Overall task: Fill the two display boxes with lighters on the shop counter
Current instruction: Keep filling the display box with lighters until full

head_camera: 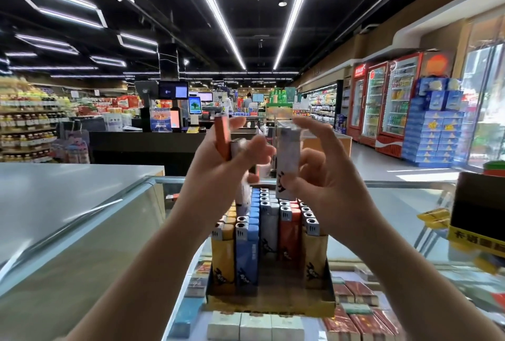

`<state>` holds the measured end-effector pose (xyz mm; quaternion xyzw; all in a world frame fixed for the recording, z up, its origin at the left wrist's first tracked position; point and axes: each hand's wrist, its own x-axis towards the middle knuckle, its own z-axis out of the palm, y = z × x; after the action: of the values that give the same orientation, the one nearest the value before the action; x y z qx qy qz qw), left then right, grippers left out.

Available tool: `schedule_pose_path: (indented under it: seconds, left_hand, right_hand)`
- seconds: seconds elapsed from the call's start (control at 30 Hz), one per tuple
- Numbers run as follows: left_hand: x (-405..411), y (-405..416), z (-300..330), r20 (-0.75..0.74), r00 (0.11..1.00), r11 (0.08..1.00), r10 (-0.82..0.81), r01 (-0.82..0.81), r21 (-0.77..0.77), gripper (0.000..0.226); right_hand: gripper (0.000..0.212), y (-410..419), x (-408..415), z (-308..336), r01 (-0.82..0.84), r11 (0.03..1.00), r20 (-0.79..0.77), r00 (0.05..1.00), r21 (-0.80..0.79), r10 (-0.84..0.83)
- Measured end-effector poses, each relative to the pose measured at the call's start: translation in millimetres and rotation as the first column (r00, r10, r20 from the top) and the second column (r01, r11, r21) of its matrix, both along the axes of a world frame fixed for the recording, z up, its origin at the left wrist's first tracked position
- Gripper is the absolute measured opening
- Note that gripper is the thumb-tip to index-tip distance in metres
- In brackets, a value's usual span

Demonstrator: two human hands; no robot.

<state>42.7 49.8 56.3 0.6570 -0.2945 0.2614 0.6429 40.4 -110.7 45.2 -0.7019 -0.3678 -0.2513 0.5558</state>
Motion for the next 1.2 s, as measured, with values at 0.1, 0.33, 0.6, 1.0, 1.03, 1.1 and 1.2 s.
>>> schedule_pose_path:
  seconds: [0.1, 0.33, 0.6, 1.0, 1.03, 1.1, 1.2]
  left_hand:
    - [2.5, 10.1, 1.6, -0.030, 0.993, 0.992, 0.115, -0.116, -0.045, 0.024]
    - [18.5, 24.6, -5.5, -0.286, 0.940, 0.953, 0.188, -0.244, -0.177, 0.042]
    - [27.3, 27.7, -10.6, -0.397, 0.914, 0.899, 0.085, -0.242, -0.365, 0.011]
    - [34.2, 29.8, -16.8, -0.465, 0.880, 0.836, -0.096, -0.182, -0.517, 0.015]
    - [34.1, 29.8, -16.7, -0.464, 0.879, 0.829, -0.112, -0.175, -0.532, 0.015]
    - [33.4, 29.9, -15.7, -0.456, 0.877, 0.812, -0.151, -0.153, -0.563, 0.013]
    - [31.4, 30.2, -14.0, -0.435, 0.873, 0.794, -0.219, -0.099, -0.600, 0.010]
  right_hand:
    - [0.069, -2.5, -0.1, -0.4, 0.047, 0.997, -0.006, 0.999, 0.062, -0.046]
    - [0.036, 2.5, 3.0, -5.5, 0.157, 0.981, 0.007, 0.988, -0.116, -0.157]
    - [0.034, 7.1, 3.3, -11.3, 0.266, 0.908, 0.084, 0.964, -0.325, -0.252]
    - [0.015, 13.9, 2.5, -13.3, 0.421, 0.703, 0.334, 0.904, -0.574, -0.269]
    - [0.013, 13.3, 2.7, -13.2, 0.413, 0.709, 0.323, 0.908, -0.571, -0.269]
    - [0.013, 10.6, 4.8, -12.9, 0.386, 0.732, 0.278, 0.921, -0.562, -0.272]
    - [0.019, 6.2, 9.1, -12.1, 0.354, 0.739, 0.208, 0.935, -0.574, -0.286]
